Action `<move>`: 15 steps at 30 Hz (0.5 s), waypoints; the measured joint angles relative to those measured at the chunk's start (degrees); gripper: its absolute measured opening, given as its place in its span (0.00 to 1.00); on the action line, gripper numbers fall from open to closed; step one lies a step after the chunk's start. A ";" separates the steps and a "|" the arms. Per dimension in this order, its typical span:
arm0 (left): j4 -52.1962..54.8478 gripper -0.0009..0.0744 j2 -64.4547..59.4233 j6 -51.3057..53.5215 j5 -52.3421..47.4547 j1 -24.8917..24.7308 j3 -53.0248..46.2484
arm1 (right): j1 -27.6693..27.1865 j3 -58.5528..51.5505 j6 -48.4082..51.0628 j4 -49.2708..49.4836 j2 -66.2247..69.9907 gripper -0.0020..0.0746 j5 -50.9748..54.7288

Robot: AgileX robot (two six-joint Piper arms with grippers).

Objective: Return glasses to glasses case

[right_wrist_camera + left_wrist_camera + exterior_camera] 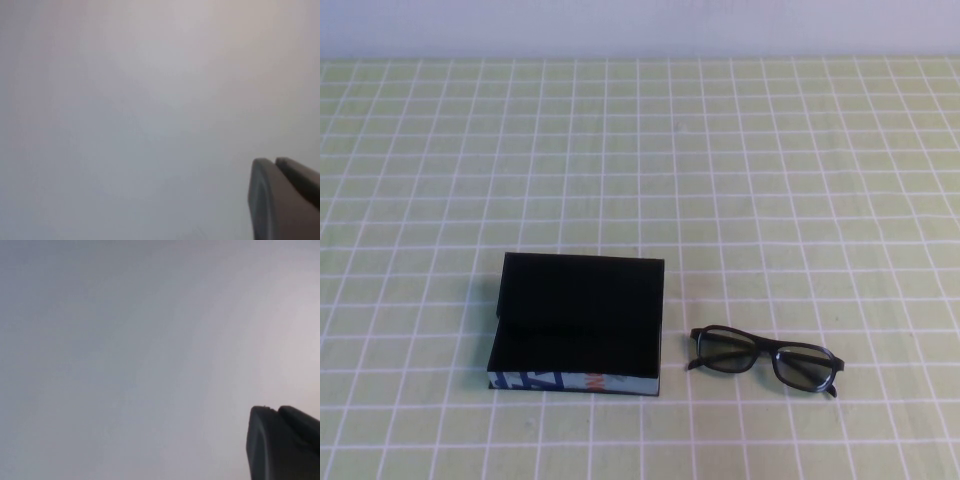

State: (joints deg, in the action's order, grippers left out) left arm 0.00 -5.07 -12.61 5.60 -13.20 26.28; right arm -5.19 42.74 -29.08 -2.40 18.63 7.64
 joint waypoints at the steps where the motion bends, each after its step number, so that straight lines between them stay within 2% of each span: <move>1: 0.57 0.01 -1.61 0.00 -3.58 0.00 1.45 | 0.10 0.81 0.00 0.02 2.55 0.00 2.77; 3: 0.96 0.01 -6.01 0.00 -12.01 0.00 4.11 | 0.09 1.46 -0.10 0.02 7.66 0.00 7.72; 7: 1.08 0.01 -14.04 0.00 -21.97 0.00 5.43 | 0.62 1.46 -0.10 0.44 16.18 0.00 14.19; 15: -0.97 0.01 -23.44 0.37 -26.92 0.00 5.43 | 2.53 1.46 4.09 0.10 22.61 0.00 21.72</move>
State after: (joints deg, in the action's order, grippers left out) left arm -0.97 -28.52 -12.24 -21.32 -13.20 31.71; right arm -2.66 44.19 -24.99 -2.30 41.24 29.36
